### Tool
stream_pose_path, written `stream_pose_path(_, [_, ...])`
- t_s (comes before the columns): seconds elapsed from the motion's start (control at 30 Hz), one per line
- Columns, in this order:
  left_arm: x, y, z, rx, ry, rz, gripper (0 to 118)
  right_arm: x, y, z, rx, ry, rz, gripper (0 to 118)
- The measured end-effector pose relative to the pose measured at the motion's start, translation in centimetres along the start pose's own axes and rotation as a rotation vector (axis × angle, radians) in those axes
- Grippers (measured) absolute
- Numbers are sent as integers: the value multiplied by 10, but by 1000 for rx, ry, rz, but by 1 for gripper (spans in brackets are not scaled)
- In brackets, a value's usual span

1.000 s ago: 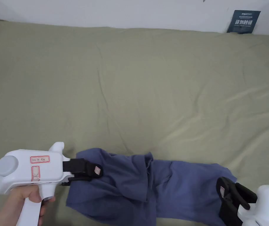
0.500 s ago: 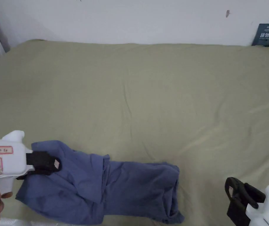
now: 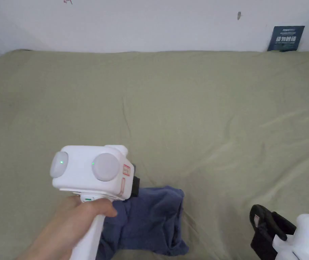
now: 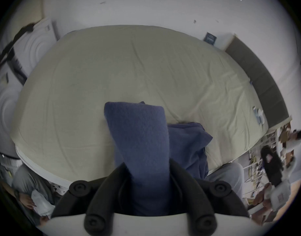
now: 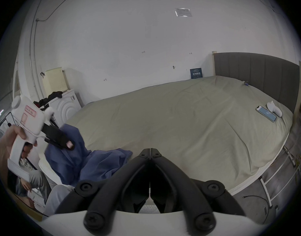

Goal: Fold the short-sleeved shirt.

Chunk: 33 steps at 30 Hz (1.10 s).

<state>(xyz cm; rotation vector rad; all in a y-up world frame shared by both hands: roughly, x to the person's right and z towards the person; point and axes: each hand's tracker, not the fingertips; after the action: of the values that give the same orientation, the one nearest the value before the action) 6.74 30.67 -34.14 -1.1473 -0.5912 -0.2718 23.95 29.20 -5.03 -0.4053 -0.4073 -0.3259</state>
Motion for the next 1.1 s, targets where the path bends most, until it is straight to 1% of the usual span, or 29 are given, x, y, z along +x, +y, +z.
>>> stream_pose_path(0.07, [21, -1, -20, 7, -41, -8, 105, 4, 0, 2, 1, -8, -12, 1])
stream_pose_path(0.1, [29, -1, -32, -1, -68, -3, 118, 7, 0, 3, 0, -10, -21, 1])
stream_pose_path(0.13, [34, 0, -39, -16, -87, -7, 113, 9, 0, 4, -4, -17, -30, 0])
stream_pose_path(0.23, [40, 3, -29, 10, -126, 11, 114, 16, 0, 7, -4, -33, -44, 1])
stream_pose_path(0.27, [36, 3, -20, 15, -178, 23, 113, 18, 0, 8, -5, -40, -46, 0])
stream_pose_path(0.33, [22, 3, -7, 38, -247, 55, 108, 21, -1, 8, -8, -49, -47, 1])
stream_pose_path(0.4, [2, 0, 11, 83, -295, 99, 104, 23, -2, 6, -13, -46, -59, 0])
stream_pose_path(0.43, [-13, -4, 20, 130, -337, 131, 76, 24, -2, 5, -17, -42, -66, 0])
stream_pose_path(0.47, [-29, -7, 22, 158, -400, 166, 33, 24, -2, 3, -22, -38, -66, 0])
stream_pose_path(0.5, [-41, -10, 22, 138, -436, 175, 0, 23, -3, 3, -26, -36, -64, 0])
stream_pose_path(0.53, [-48, -7, 20, 100, -463, 196, 0, 22, -4, 1, -28, -39, -58, 1])
stream_pose_path(0.57, [-54, -9, 18, 82, -456, 174, 0, 22, -4, 1, -32, -38, -55, 0])
stream_pose_path(0.6, [-59, -23, 8, 94, -454, 175, 0, 21, -5, 1, -37, -36, -54, 0])
stream_pose_path(0.63, [-62, -26, 0, 75, -494, 172, 0, 20, -5, 1, -39, -35, -54, 1])
stream_pose_path(0.67, [-63, -28, -10, 57, -571, 171, 0, 20, -6, 0, -42, -35, -55, 0])
stream_pose_path(0.73, [-64, -31, -38, -2, -682, 240, 0, 18, -7, -1, -56, -36, -57, 0])
stream_pose_path(0.77, [-60, -32, -51, -18, -719, 246, 0, 18, -8, -1, -60, -38, -54, 0])
stream_pose_path(0.8, [-54, -33, -61, -20, -731, 243, 0, 17, -9, -1, -64, -39, -50, 0])
stream_pose_path(0.83, [-47, -31, -72, -11, -713, 205, 0, 17, -9, -1, -71, -41, -44, 0])
stream_pose_path(0.87, [-46, -28, -90, -31, -721, 197, 0, 17, -9, -1, -76, -45, -37, 0])
stream_pose_path(0.93, [-42, -26, -111, -58, -689, 201, 0, 17, -8, -1, -86, -50, -28, 0])
stream_pose_path(0.97, [-40, -27, -117, -99, -720, 239, 0, 18, -8, -2, -93, -53, -24, 0])
stream_pose_path(1.03, [-35, -33, -125, -95, -755, 246, 0, 19, -8, -5, -105, -58, -20, 1])
stream_pose_path(1.1, [-38, -31, -128, -82, -759, 232, 0, 19, -9, -9, -117, -57, -16, 0])
